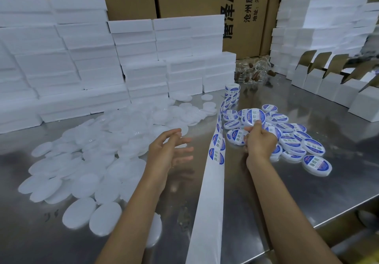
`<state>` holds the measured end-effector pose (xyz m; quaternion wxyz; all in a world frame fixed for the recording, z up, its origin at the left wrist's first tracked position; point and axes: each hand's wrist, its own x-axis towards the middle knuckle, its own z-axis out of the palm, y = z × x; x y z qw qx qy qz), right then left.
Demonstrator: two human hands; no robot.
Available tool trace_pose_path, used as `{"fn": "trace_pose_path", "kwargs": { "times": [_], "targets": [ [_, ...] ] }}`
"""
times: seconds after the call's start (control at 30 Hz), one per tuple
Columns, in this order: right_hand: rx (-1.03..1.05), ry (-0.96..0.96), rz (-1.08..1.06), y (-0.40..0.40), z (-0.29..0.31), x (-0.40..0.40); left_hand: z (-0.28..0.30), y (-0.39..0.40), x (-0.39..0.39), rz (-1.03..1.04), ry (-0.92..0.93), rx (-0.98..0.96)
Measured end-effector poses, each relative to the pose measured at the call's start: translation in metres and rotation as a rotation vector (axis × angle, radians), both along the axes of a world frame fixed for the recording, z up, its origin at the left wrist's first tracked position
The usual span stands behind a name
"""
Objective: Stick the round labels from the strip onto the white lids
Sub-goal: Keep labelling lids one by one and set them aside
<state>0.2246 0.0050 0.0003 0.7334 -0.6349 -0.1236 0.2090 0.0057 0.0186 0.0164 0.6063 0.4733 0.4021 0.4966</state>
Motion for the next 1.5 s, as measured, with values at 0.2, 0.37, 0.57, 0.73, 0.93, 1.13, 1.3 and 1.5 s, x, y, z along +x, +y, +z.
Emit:
{"fn": "trace_pose_path", "kwargs": {
  "times": [0.2,0.37,0.57,0.73,0.93,1.13,1.3,1.5],
  "targets": [
    [-0.084,-0.087,-0.002,0.002,0.001,-0.001,0.002,0.003,-0.008,0.124,-0.015,-0.019],
    [-0.112,-0.240,0.024,0.002,-0.001,-0.007,0.004,0.011,-0.019,0.259,-0.084,-0.021],
    [-0.012,-0.811,0.289,-0.011,0.003,-0.050,0.005,0.020,-0.028,0.380,-0.185,-0.089],
    [-0.232,-1.249,0.633,0.007,0.002,-0.088,0.007,0.021,-0.031,0.415,-0.190,-0.086],
    [-0.430,-1.244,0.654,0.021,-0.004,-0.096,0.007,0.026,-0.031,0.371,-0.183,-0.130],
    [-0.203,-1.107,0.582,0.013,0.000,-0.096,0.005,0.024,-0.029,0.348,-0.122,-0.082],
    [-0.014,-1.090,0.551,0.000,0.001,-0.101,0.003,0.017,-0.024,0.185,-0.083,-0.019],
    [0.054,-1.079,0.601,-0.011,0.003,-0.105,0.003,0.010,-0.017,-0.001,-0.028,-0.029]
  ]
}}
